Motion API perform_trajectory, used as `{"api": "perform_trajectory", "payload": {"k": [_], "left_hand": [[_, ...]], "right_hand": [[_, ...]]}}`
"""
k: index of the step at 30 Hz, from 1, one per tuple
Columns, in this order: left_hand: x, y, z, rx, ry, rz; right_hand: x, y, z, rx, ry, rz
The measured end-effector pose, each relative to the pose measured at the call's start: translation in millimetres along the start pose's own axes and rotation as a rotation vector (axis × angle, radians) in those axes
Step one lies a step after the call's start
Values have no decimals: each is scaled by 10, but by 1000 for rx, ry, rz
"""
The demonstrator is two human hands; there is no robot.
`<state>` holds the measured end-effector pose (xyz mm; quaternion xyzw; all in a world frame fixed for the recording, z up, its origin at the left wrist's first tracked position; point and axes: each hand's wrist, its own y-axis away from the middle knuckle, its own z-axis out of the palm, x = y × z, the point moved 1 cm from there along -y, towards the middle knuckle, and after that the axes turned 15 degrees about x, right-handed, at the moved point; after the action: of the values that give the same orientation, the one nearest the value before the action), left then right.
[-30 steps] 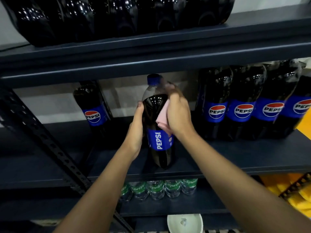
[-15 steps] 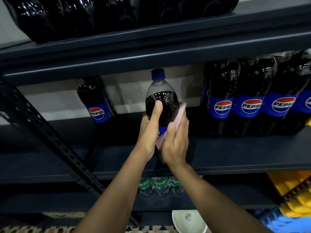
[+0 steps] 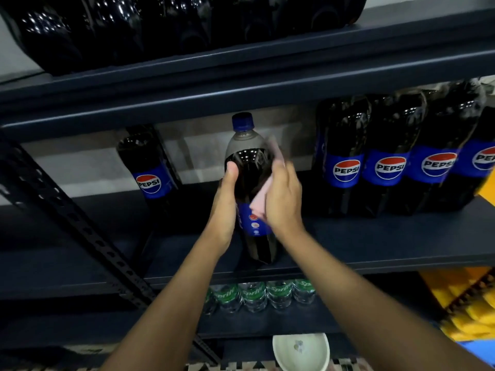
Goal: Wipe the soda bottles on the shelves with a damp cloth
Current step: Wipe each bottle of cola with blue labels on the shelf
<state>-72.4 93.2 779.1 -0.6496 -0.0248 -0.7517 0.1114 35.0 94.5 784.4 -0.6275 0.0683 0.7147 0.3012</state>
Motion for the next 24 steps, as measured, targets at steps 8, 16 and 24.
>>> {"api": "perform_trajectory", "payload": {"k": [8, 16, 24], "left_hand": [[100, 62, -5, 21, -29, -45], [-73, 85, 69, 27, -53, 4], [-104, 102, 79, 215, -13, -126]], "right_hand": [[-769, -409, 111, -270, 264, -119], [103, 187, 33, 119, 110, -414], [1108, 726, -400, -5, 190, 22]]}}
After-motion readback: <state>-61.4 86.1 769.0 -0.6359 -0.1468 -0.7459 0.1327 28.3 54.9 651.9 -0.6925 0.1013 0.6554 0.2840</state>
